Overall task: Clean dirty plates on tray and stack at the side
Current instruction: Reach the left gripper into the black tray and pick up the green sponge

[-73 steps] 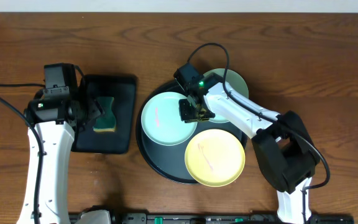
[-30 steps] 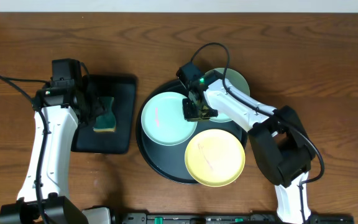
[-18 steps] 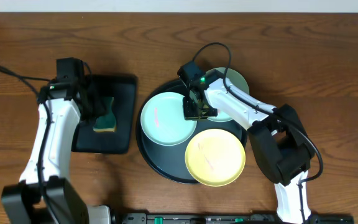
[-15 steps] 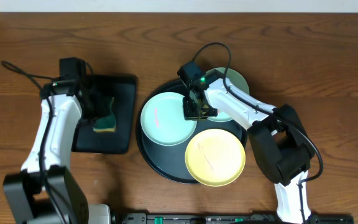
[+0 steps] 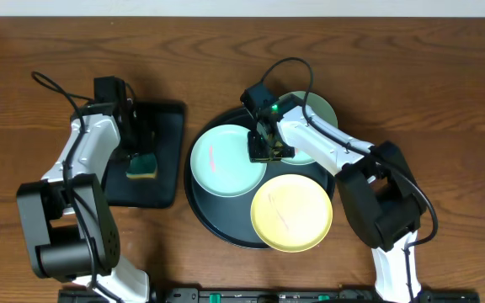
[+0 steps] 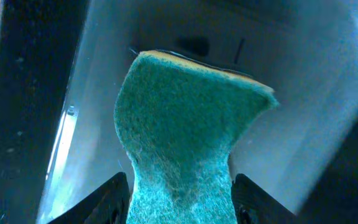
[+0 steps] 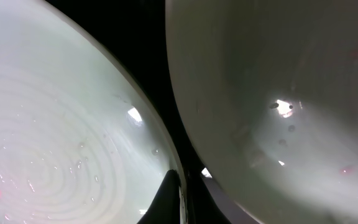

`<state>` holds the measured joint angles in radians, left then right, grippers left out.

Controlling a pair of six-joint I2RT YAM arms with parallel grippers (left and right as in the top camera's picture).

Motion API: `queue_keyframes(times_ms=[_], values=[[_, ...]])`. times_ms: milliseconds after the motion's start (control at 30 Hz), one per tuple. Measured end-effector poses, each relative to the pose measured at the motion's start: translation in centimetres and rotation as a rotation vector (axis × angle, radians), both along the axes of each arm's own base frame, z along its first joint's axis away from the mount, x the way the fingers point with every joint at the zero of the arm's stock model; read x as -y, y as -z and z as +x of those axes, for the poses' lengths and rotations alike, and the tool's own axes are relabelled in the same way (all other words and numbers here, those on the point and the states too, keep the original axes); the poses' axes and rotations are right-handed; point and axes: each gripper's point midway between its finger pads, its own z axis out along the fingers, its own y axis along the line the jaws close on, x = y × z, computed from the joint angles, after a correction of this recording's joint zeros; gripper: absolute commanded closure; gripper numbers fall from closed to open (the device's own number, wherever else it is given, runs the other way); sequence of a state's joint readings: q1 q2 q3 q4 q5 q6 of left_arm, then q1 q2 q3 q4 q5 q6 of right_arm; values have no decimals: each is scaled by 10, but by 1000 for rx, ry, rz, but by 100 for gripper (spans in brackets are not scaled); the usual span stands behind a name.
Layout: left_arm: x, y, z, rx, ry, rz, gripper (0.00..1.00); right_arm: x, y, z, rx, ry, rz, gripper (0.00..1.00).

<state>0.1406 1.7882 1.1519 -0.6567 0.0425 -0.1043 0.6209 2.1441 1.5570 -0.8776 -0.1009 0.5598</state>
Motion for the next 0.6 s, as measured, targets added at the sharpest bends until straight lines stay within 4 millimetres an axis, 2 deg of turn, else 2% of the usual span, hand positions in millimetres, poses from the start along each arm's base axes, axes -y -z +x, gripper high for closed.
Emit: queue_keyframes(times_ms=[300, 500, 600], values=[[-4, 2, 7, 22, -15, 17, 53, 0, 0, 0, 0, 0, 0, 99], [-3, 18, 6, -5, -17, 11, 58, 0, 0, 0, 0, 0, 0, 99], [-1, 23, 7, -8, -22, -7, 73, 0, 0, 0, 1, 0, 0, 99]])
